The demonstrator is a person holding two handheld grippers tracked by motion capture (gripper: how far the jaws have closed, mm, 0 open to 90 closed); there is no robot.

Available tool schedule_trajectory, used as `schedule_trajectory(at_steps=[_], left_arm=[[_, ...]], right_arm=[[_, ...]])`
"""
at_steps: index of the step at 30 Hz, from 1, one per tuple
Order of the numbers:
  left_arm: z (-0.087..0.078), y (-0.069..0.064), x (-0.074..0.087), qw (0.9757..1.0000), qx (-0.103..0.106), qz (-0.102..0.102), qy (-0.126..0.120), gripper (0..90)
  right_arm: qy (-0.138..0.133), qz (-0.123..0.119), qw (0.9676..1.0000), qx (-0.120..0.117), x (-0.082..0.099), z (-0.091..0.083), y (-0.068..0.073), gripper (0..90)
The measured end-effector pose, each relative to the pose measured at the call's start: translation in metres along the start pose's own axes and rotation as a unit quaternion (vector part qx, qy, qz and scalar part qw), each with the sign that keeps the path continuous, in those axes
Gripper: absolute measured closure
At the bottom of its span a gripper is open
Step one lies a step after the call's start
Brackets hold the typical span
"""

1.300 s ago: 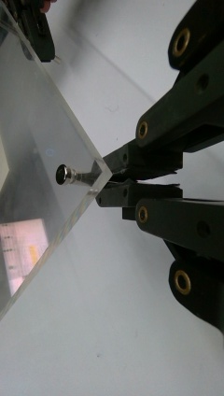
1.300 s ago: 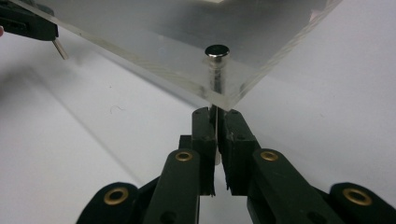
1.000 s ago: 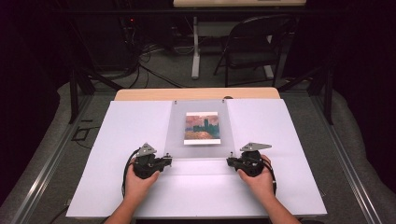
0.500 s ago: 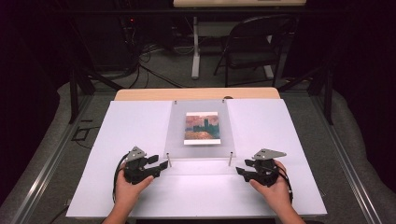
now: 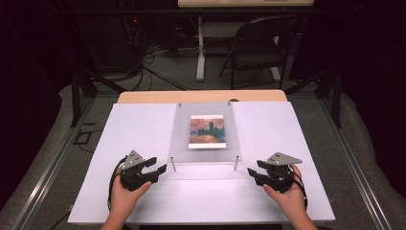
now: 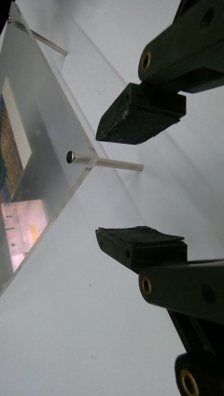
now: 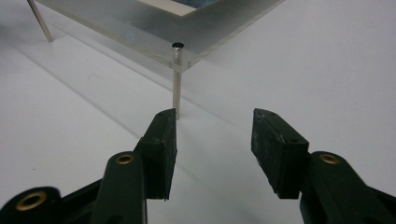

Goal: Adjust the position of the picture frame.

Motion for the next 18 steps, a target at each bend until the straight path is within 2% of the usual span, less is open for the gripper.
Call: schedule_trajectory(at_steps=[4, 7, 10, 12, 14, 16, 18], left_arm=[[-0.001, 0.005, -0.003, 1.0000, -0.007, -0.004, 0.004, 46.2], [-0.002, 0.008, -0.006, 0.9999, -0.011, -0.002, 0.004, 47.1], [-0.001, 0.013, -0.010, 0.9999, -0.011, -0.009, 0.001, 47.3], [0.000, 0.015, -0.013, 0.9999, -0.014, -0.008, -0.003, 47.6], [0.002, 0.016, -0.016, 0.9999, -0.016, -0.006, -0.004, 47.3], [0.003, 0.017, -0.019, 0.9998, -0.020, -0.003, -0.003, 46.3], [0.005, 0.018, -0.022, 0.9997, -0.024, 0.003, 0.001, 44.5]], right_arm=[[0.007, 0.006, 0.9998, -0.016, 0.000, 0.001, 0.000, 52.1], [0.002, 0.007, 0.9999, -0.015, -0.001, 0.002, -0.002, 46.0], [0.000, 0.003, 0.9999, -0.013, -0.004, 0.003, -0.006, 45.4], [-0.004, 0.001, 0.9999, -0.009, -0.006, 0.003, -0.008, 47.5], [-0.011, -0.014, 0.9997, -0.017, -0.008, 0.004, -0.012, 51.3], [-0.009, -0.014, 0.9997, -0.019, -0.010, 0.005, -0.015, 51.3], [-0.002, -0.002, 0.9998, -0.021, -0.013, 0.006, -0.018, 52.4]])
Point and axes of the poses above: each handheld gripper's, and its own axes: z roughly forward along the jaws, x roughly out of its underside, y roughly to its left, the point moved 1 cm from there along z, roughly forward along the jaws, and after that the axes turned 5 degrees about y, right-handed, at the moved point
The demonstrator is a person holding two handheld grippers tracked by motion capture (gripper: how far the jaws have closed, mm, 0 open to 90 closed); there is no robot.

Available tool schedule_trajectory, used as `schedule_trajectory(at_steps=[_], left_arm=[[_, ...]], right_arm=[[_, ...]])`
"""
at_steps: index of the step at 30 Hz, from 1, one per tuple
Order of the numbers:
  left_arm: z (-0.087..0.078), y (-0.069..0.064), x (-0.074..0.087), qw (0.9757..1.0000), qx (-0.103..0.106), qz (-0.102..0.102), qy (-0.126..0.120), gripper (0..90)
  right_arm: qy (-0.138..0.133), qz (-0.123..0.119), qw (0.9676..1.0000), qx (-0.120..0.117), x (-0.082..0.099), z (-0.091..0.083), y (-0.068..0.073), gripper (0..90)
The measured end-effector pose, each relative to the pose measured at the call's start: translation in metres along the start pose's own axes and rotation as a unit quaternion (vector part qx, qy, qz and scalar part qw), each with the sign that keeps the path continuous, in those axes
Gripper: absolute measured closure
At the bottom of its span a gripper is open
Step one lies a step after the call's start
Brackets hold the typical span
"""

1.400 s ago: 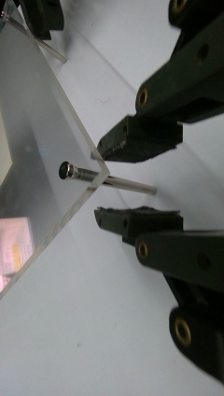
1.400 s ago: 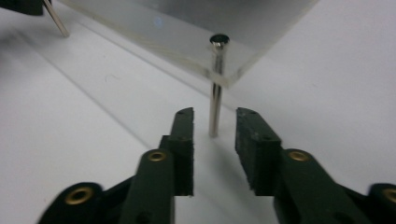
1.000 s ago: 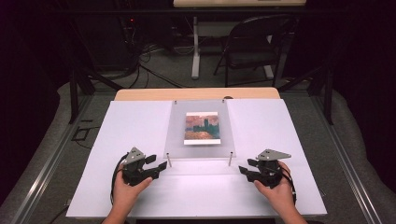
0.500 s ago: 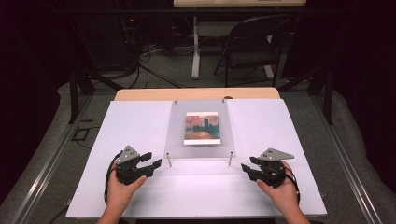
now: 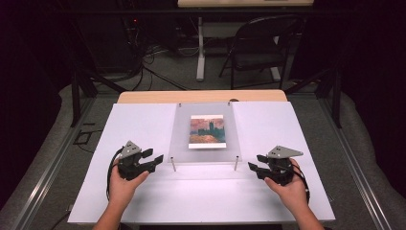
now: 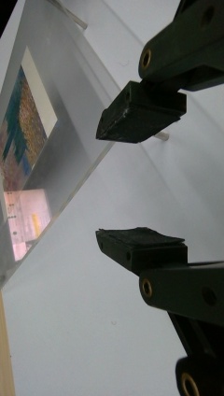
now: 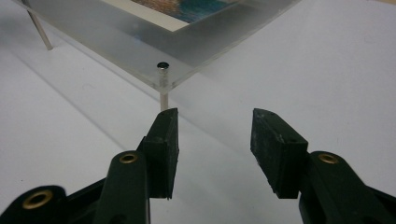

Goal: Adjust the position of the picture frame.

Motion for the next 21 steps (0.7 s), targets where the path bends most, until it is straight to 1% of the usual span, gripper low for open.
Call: schedule_trajectory(at_steps=[1, 4, 7, 9, 12, 14, 16, 19, 21], left_arm=[[0.000, 0.001, -0.002, 1.0000, -0.002, 0.003, 0.001, 44.0], [0.001, 0.004, -0.008, 1.0000, -0.005, 0.005, 0.004, 43.0], [0.001, 0.008, -0.017, 0.9999, 0.005, 0.003, 0.008, 45.6], [0.001, 0.010, -0.023, 0.9999, 0.004, 0.004, 0.012, 46.1], [0.002, 0.014, -0.032, 0.9998, 0.008, 0.010, 0.015, 45.9], [0.003, 0.016, -0.037, 0.9998, 0.013, 0.009, 0.012, 46.1], [0.006, 0.020, -0.042, 0.9998, 0.014, 0.004, 0.013, 46.4], [0.010, 0.024, -0.050, 0.9995, 0.025, -0.020, 0.008, 46.3], [0.013, 0.024, -0.054, 0.9992, 0.030, -0.027, 0.005, 46.0]], right_arm=[[0.005, 0.006, 1.0000, -0.002, -0.001, 0.000, -0.002, 52.5], [0.006, 0.007, 0.9999, 0.002, -0.007, 0.001, -0.007, 53.0], [0.010, 0.007, 0.9999, 0.006, -0.013, 0.002, -0.011, 52.1], [0.011, 0.004, 0.9999, 0.008, -0.017, 0.003, -0.013, 52.1], [0.016, 0.004, 0.9998, 0.008, -0.022, 0.005, -0.016, 52.2], [0.018, 0.001, 0.9998, 0.010, -0.026, 0.008, -0.018, 53.1], [0.019, 0.001, 0.9998, 0.008, -0.029, 0.012, -0.021, 53.9], [0.018, 0.004, 0.9998, 0.009, -0.033, 0.018, -0.025, 54.6], [0.017, 0.005, 0.9998, 0.008, -0.038, 0.022, -0.027, 55.2]])
Point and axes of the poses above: each handheld gripper's, and its own axes: z roughly forward along the jaws, x roughly out of its underside, y roughly to its left, the point moved 1 cm from there along z, roughly forward along the jaws, and after that the axes turned 5 degrees about y, right-handed, at the moved point
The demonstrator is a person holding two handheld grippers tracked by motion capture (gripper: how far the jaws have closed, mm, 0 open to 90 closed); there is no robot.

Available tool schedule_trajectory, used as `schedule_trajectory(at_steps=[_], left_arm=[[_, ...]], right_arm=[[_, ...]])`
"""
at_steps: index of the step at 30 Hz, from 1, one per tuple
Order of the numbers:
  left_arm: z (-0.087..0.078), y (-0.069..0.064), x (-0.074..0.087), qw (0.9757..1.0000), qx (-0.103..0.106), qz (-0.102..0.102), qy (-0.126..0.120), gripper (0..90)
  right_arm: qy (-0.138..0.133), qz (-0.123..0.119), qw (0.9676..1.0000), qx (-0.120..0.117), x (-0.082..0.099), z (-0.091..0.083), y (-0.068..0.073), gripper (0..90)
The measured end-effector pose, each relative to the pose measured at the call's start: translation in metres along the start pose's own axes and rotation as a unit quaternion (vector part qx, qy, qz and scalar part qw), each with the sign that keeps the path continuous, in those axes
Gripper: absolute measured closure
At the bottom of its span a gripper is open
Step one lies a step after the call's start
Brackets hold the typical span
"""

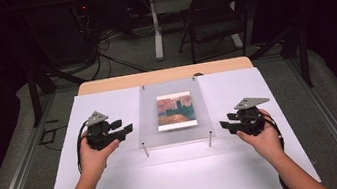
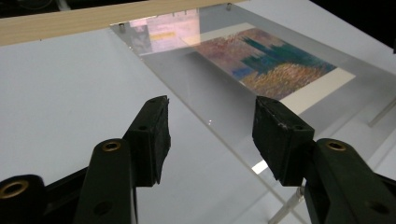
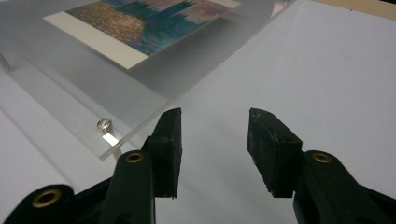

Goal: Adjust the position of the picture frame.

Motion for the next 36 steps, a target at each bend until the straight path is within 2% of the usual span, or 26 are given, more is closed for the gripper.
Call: schedule_trajectory(at_steps=[4, 7, 10, 14, 17, 20, 23, 26, 28, 32, 36], left_arm=[[0.008, 0.001, -0.010, 1.0000, -0.001, -0.006, -0.001, 43.7], [0.014, 0.004, -0.018, 1.0000, -0.009, -0.001, 0.000, 42.2], [0.021, 0.006, -0.024, 1.0000, -0.007, -0.005, -0.001, 41.9], [0.032, 0.011, -0.032, 0.9999, -0.011, -0.004, 0.003, 41.3], [0.039, 0.014, -0.037, 0.9999, -0.013, -0.006, 0.006, 40.7], [0.047, 0.020, -0.044, 0.9998, -0.011, -0.009, 0.015, 41.0], [0.055, 0.024, -0.047, 0.9995, -0.004, -0.017, 0.026, 42.2], [0.063, 0.024, -0.047, 0.9992, -0.005, -0.014, 0.037, 42.3], [0.067, 0.025, -0.047, 0.9988, -0.004, -0.019, 0.045, 41.4], [0.070, 0.025, -0.045, 0.9984, -0.002, -0.041, 0.038, 40.0], [0.072, 0.023, -0.045, 0.9979, -0.006, -0.048, 0.042, 40.4]], right_arm=[[0.000, 0.003, 1.0000, 0.001, -0.009, 0.008, -0.002, 55.6], [0.003, 0.004, 1.0000, -0.001, -0.016, 0.013, -0.005, 56.1], [-0.002, 0.014, 0.9999, -0.005, -0.024, 0.017, -0.008, 56.0], [-0.008, 0.015, 0.9999, -0.002, -0.032, 0.023, -0.012, 55.1], [-0.008, 0.031, 0.9995, -0.005, -0.036, 0.030, -0.016, 54.3], [-0.010, 0.036, 0.9993, -0.007, -0.041, 0.036, -0.019, 53.3], [-0.015, 0.041, 0.9990, -0.008, -0.046, 0.040, -0.020, 51.9], [-0.016, 0.053, 0.9983, -0.018, -0.048, 0.046, -0.020, 50.5], [-0.015, 0.050, 0.9985, -0.017, -0.049, 0.049, -0.018, 49.7], [-0.013, 0.046, 0.9988, -0.008, -0.051, 0.051, -0.017, 48.2], [-0.016, 0.059, 0.9981, -0.011, -0.054, 0.054, -0.019, 49.3]])
Point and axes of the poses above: each handheld gripper's, and its own axes: z roughly forward along the jaws, x roughly out of its underside, y roughly to its left, the point moved 1 cm from there along z, roughly forward along the jaws, and after that the axes turned 5 degrees about y, right-handed, at the moved point
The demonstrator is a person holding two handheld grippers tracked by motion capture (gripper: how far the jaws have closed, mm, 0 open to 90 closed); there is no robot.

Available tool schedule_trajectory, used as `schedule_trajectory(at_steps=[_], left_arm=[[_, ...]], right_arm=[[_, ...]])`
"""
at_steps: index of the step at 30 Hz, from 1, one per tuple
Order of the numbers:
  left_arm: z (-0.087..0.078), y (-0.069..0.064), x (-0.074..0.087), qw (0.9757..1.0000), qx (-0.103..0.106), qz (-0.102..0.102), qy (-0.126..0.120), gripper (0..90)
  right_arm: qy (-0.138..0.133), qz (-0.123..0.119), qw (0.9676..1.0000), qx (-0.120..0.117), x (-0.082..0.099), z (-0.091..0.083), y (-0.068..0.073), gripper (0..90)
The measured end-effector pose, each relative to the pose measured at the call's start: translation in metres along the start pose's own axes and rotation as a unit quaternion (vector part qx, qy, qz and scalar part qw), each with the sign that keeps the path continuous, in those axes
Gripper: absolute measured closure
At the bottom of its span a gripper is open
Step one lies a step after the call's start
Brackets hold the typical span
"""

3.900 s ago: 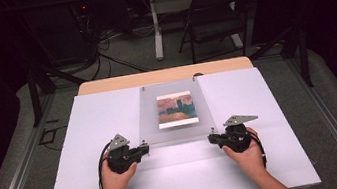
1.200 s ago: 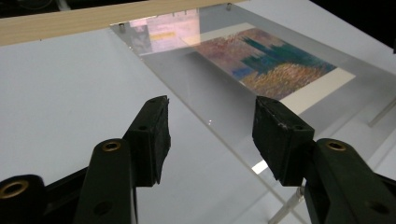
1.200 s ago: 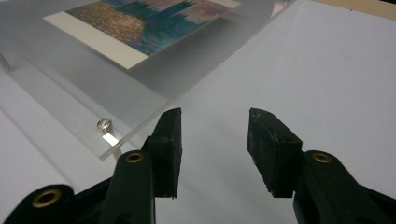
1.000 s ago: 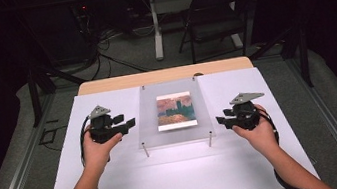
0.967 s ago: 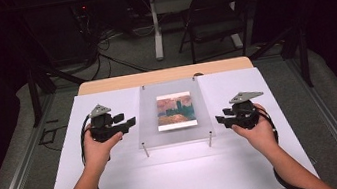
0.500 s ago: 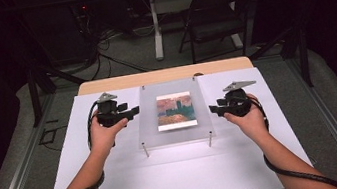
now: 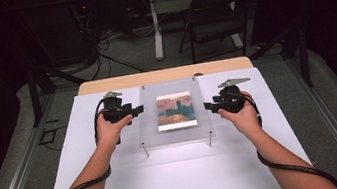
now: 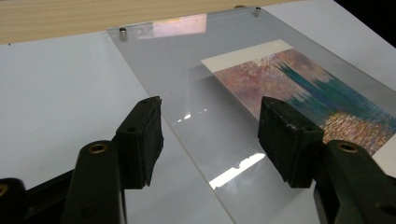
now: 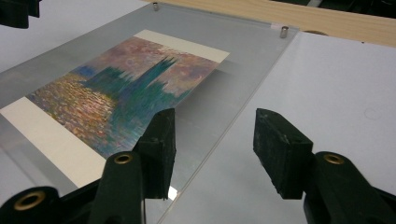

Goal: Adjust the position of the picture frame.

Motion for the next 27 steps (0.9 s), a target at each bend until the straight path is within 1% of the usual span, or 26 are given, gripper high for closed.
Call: schedule_trajectory(at_steps=[3, 4, 5, 6, 8, 9, 13, 17, 19, 22, 24, 26, 27], left_arm=[[0.004, -0.001, 0.000, 1.0000, -0.001, -0.008, 0.004, 40.5], [0.005, -0.001, 0.000, 0.9999, -0.004, -0.009, 0.008, 40.4], [0.006, -0.002, 0.000, 0.9999, -0.002, -0.012, 0.010, 40.4], [0.008, -0.002, 0.000, 0.9998, -0.003, -0.016, 0.007, 40.5], [0.011, -0.003, 0.000, 0.9998, -0.005, -0.018, 0.011, 40.5], [0.013, -0.002, 0.001, 0.9997, -0.006, -0.021, 0.011, 40.5], [0.018, -0.001, 0.001, 0.9992, 0.003, -0.037, 0.011, 40.5], [0.023, 0.001, 0.001, 0.9990, 0.000, -0.042, 0.016, 40.8], [0.025, 0.002, 0.001, 0.9987, 0.002, -0.048, 0.015, 40.7], [0.029, 0.003, 0.002, 0.9985, 0.003, -0.051, 0.018, 40.7], [0.031, 0.003, 0.002, 0.9982, 0.007, -0.056, 0.020, 40.7], [0.034, 0.002, 0.003, 0.9982, 0.009, -0.054, 0.025, 40.7], [0.035, 0.002, 0.003, 0.9982, 0.009, -0.053, 0.026, 40.7]], right_arm=[[0.010, 0.004, 0.9999, -0.005, -0.001, 0.004, -0.001, 49.5], [0.014, 0.008, 0.9998, -0.007, -0.001, 0.006, -0.001, 49.4], [0.016, 0.012, 0.9998, -0.009, -0.002, 0.008, -0.002, 49.5], [0.017, 0.018, 0.9996, -0.012, -0.002, 0.010, -0.002, 49.5], [0.019, 0.028, 0.9993, -0.018, -0.002, 0.014, -0.004, 49.9], [0.021, 0.034, 0.9991, -0.017, -0.002, 0.016, -0.005, 50.2], [0.023, 0.053, 0.9981, -0.022, -0.003, 0.022, -0.006, 50.8], [0.027, 0.060, 0.9975, -0.026, -0.005, 0.026, -0.009, 50.9], [0.029, 0.070, 0.9967, -0.028, -0.006, 0.028, -0.011, 50.3], [0.032, 0.083, 0.9953, -0.037, -0.007, 0.031, -0.013, 49.3], [0.033, 0.091, 0.9944, -0.042, -0.007, 0.033, -0.013, 48.5], [0.038, 0.097, 0.9934, -0.048, -0.008, 0.036, -0.013, 47.9], [0.040, 0.096, 0.9934, -0.048, -0.008, 0.036, -0.013, 47.7]])
Point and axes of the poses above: each handheld gripper's, and its own axes: z roughly forward along the jaws, x roughly out of its underside, y roughly to its left, the point moved 1 cm from there along z, roughly forward along the jaws, and after that the axes turned 5 degrees about y, right-handed, at the moved point
